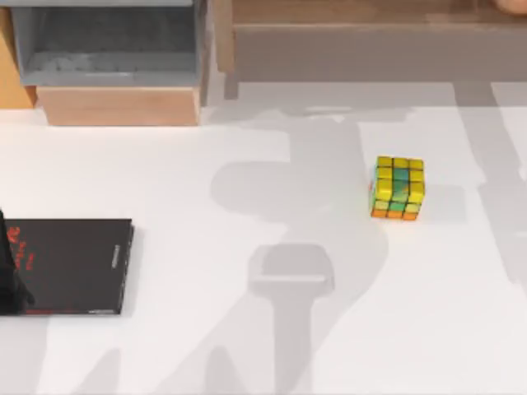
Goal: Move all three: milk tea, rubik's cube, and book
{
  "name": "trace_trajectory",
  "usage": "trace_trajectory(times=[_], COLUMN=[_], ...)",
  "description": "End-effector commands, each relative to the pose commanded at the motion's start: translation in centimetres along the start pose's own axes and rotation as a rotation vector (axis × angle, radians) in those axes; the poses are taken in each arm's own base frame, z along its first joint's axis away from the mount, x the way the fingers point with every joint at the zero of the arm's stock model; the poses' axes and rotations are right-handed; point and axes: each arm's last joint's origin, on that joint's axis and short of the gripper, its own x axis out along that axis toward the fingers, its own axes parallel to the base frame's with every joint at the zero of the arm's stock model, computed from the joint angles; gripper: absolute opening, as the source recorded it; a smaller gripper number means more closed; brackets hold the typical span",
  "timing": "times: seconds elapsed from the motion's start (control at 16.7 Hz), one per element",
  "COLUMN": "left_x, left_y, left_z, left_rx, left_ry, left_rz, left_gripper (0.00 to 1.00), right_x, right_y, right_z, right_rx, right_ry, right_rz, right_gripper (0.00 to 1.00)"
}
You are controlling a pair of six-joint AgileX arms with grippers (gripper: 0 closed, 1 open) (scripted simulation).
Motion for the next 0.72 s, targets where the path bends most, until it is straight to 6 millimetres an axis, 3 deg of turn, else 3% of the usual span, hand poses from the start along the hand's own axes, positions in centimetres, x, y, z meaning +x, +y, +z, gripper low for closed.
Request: trace_trajectory(times=[0.72], left_x=[0.00], left_y=[0.00], left_z=[0.00], left_rx=[0.000], left_ry=[0.000], left_rz=[0.000], left_gripper=[1.00], right_x=[0.00], right_y=[0.00], right_z=[0.00], right_rx=[0.000], right_ry=[0.000], right_rz=[0.000], right_gripper=[0.02])
